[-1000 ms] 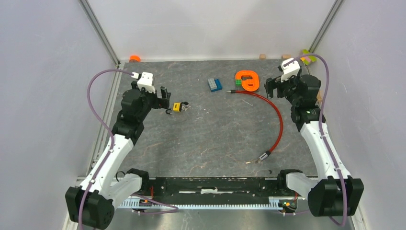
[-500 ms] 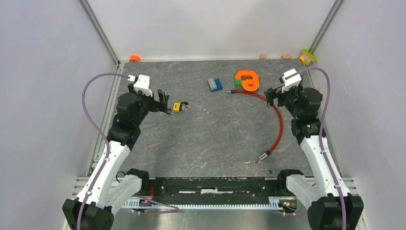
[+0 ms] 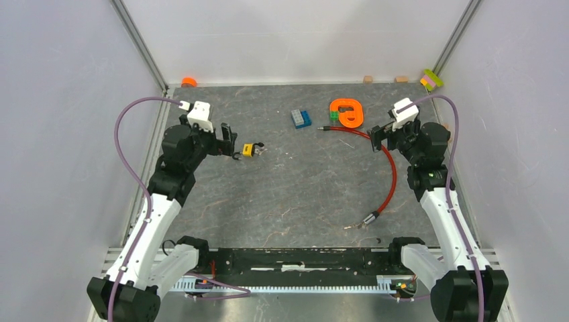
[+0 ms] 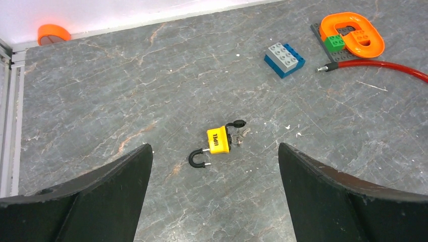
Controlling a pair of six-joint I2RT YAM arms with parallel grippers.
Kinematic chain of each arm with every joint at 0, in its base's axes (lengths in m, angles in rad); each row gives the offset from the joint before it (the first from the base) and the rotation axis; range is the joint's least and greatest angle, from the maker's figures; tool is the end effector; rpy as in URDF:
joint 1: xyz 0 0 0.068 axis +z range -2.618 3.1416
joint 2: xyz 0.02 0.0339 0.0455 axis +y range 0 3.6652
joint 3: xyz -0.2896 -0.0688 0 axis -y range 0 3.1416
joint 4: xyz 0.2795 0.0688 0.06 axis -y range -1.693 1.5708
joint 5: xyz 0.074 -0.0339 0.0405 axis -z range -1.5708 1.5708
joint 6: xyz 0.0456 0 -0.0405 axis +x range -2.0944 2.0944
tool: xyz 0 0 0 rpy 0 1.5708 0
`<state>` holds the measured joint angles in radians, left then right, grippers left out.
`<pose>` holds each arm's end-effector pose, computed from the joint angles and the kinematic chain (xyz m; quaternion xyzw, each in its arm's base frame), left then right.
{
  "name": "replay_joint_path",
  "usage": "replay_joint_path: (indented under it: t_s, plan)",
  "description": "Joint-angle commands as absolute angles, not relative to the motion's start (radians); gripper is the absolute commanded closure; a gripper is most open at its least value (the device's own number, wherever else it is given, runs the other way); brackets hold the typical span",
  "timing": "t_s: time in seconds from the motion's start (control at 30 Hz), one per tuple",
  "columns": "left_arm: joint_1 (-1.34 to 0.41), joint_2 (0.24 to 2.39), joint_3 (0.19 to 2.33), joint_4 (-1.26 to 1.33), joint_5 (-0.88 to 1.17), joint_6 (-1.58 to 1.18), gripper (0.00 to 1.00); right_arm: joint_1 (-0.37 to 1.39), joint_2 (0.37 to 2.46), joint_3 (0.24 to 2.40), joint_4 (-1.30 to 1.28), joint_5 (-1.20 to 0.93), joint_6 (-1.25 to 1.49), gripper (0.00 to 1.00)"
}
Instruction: Unlock with the key
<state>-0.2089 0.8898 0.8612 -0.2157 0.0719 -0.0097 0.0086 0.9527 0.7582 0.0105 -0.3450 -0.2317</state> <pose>0.2289 -0.0519 0.3616 0.1003 0.7814 -0.0953 0.6085 0.2528 0.0176 0.3330 -0.1997 0.7391 0.0611 0.6404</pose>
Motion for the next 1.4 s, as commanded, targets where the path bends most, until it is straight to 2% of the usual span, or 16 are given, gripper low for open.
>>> replay_joint_path:
  t_s: [0.0, 1.37]
  plan:
    - [-0.204, 0.883, 0.856, -0.201, 0.102, -0.039, 0.0, -0.027, 0.943, 0.756, 0.038, -0.382, -0.238, 0.02]
    - [-0.196, 0.888, 0.848, -0.197, 0.118, -0.044, 0.0, -0.035, 0.92, 0.746, 0.043, -0.44, -0.242, 0.02]
